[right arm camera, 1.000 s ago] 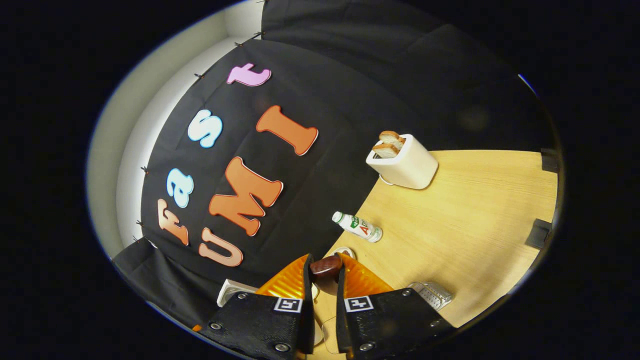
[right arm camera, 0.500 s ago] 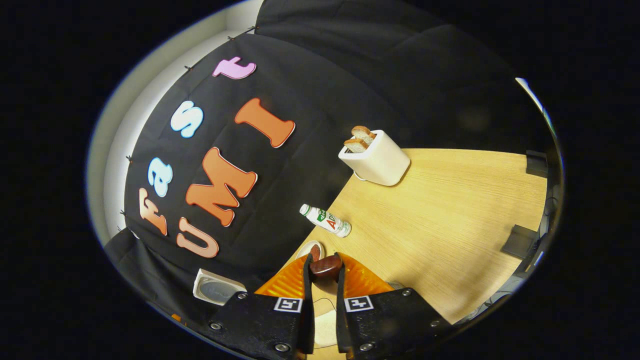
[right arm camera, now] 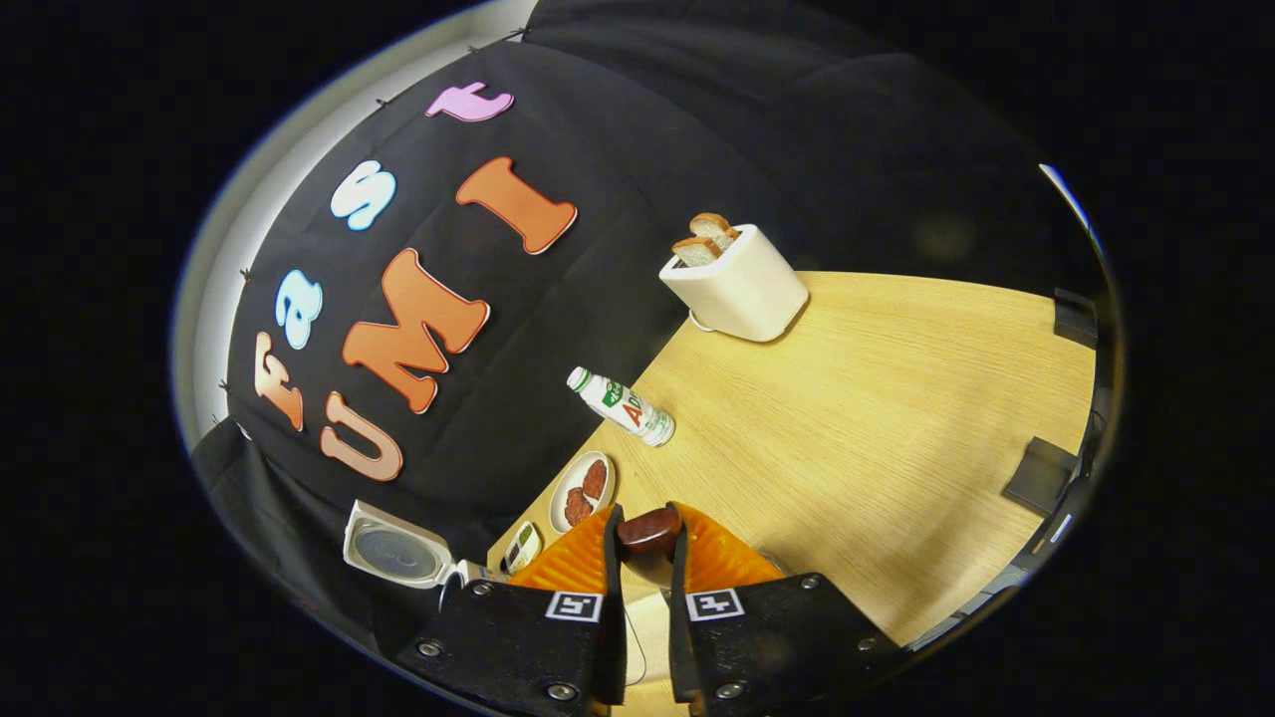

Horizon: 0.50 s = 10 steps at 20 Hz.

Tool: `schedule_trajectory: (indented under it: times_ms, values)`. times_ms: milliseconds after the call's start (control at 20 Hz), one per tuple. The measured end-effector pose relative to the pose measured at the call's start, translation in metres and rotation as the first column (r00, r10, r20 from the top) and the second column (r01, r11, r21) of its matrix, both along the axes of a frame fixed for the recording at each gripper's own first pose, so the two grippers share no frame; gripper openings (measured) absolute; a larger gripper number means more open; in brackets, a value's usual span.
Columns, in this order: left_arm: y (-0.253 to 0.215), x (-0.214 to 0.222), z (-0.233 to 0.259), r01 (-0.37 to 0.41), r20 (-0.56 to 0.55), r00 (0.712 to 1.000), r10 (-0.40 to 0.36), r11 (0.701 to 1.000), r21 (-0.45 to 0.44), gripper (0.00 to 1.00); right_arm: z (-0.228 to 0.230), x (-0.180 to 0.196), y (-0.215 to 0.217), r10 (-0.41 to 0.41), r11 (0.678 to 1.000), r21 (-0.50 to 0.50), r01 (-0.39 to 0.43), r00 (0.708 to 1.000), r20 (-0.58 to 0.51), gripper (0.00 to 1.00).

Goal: Close the left gripper, press the button to open the rice cooker; take a wooden spoon from the chopstick holder with the right hand, scoop a spoonful of rice and pour it into the rice cooker, then put the wooden spoon back into the chopstick holder.

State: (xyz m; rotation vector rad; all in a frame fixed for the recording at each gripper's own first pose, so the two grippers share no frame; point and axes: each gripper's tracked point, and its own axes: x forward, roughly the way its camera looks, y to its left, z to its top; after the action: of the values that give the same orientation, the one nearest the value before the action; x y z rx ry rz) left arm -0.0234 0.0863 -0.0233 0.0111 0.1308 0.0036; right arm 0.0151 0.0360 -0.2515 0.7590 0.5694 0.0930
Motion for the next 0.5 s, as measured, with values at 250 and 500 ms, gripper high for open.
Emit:
schedule_trajectory:
  times_ms: [250,500]
  values:
    - [-0.003,-0.002,-0.001,-0.009,-0.005,1.000,0.009,1.000,-0.007,0.99,-0.012,0.001,0.001,0.014,1.000,-0.012,-0.014,1.000,-0.009,0.17]
    - [-0.010,-0.003,-0.002,-0.011,-0.004,1.000,0.011,1.000,-0.014,0.99,-0.016,0.003,-0.006,0.004,1.000,0.017,-0.004,0.999,-0.032,0.22]
